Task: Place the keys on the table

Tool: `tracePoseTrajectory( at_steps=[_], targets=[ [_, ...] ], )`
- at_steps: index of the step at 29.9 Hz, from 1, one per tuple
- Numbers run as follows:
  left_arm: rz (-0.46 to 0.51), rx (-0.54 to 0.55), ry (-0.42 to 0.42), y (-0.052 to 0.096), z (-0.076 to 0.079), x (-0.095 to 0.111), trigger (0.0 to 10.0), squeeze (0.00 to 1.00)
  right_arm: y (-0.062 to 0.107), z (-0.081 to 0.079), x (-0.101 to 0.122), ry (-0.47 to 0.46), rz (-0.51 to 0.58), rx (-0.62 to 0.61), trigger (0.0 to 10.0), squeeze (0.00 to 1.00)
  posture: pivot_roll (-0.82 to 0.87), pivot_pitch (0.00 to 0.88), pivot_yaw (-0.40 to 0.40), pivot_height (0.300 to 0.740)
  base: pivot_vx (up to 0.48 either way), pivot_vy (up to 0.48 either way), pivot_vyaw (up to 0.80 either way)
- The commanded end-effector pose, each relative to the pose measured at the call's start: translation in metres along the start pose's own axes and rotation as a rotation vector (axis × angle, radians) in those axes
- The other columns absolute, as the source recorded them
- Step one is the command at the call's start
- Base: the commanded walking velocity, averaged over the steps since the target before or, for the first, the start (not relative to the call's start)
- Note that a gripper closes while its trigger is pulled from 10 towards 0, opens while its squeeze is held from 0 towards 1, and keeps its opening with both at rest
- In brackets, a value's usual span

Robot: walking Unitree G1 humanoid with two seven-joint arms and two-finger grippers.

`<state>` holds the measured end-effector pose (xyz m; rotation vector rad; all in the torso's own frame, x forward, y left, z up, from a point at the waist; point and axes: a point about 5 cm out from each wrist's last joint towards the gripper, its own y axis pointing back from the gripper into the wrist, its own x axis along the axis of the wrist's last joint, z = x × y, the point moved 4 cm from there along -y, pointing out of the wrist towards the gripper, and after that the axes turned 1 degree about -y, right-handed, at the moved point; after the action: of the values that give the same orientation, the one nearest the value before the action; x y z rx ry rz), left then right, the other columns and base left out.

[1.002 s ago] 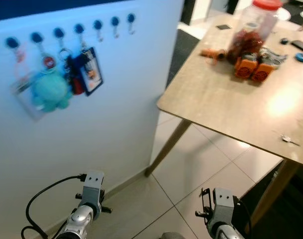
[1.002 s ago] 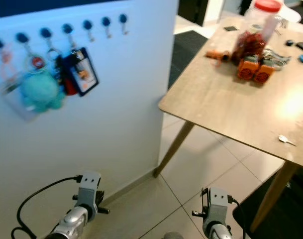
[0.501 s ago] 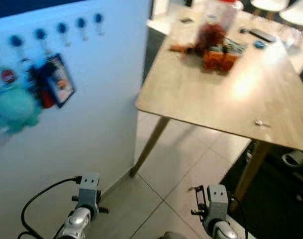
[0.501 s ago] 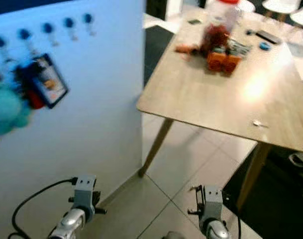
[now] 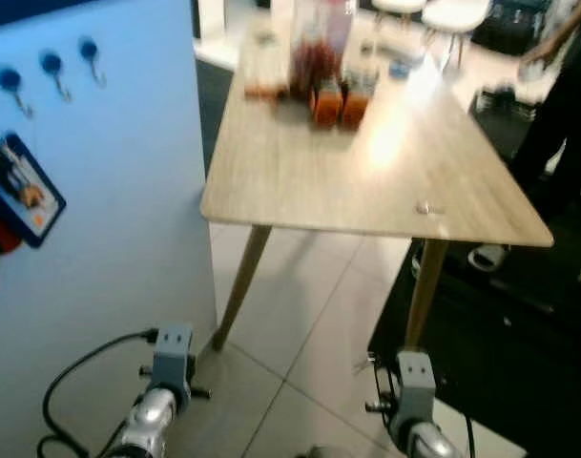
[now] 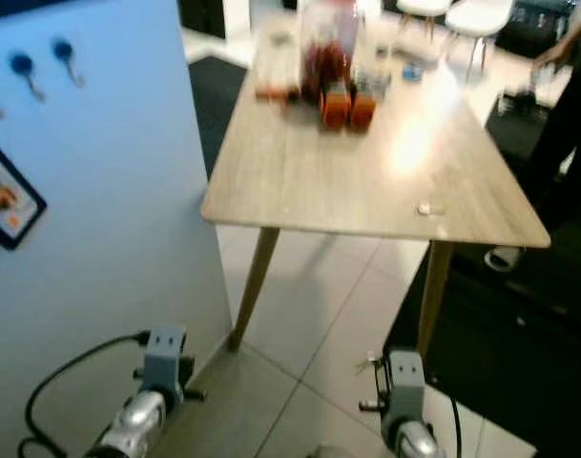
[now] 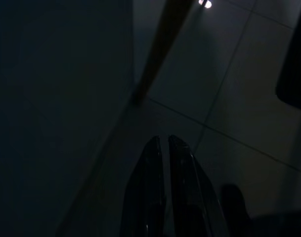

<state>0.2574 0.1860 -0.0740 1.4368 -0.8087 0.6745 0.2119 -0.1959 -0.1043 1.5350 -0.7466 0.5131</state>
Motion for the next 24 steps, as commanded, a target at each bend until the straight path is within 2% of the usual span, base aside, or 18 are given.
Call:
tracePoseTrajectory(
  at_steps=[1,8,19,21,24],
  targets=[
    [-0.011,-0.004,0.007,0.002,0.002,-0.006,10.0,0.0,0.0,0.003,-0.001,-0.033,-0.004,-0.014,10.0,0.0,0.07,0.048,-0.032,0.74,0.0,0.0,0.0],
    [0.014,-0.015,-0.002,0.0,0.003,0.001,10.0,0.0,0.001,-0.001,-0.004,-0.025,-0.008,-0.009,10.0,0.0,0.07,0.053,-0.016,0.74,0.0,0.0,0.0],
    [0.028,-0.024,-0.026,-0.001,0.005,0.005,10.0,0.0,0.001,-0.005,-0.006,-0.024,-0.013,0.001,10.0,0.0,0.07,0.052,-0.014,0.74,0.0,-0.442,0.0],
    [0.012,-0.008,0.001,-0.001,0.002,0.002,10.0,0.0,0.001,-0.004,-0.006,-0.022,-0.011,0.001,10.0,0.0,0.07,0.049,-0.014,0.74,0.0,0.0,0.0],
    [0.007,-0.015,-0.008,-0.001,0.002,0.002,10.0,0.0,0.001,-0.003,-0.005,-0.017,-0.011,0.0,10.0,0.0,0.07,0.046,-0.016,0.74,0.0,0.0,0.0]
  ],
)
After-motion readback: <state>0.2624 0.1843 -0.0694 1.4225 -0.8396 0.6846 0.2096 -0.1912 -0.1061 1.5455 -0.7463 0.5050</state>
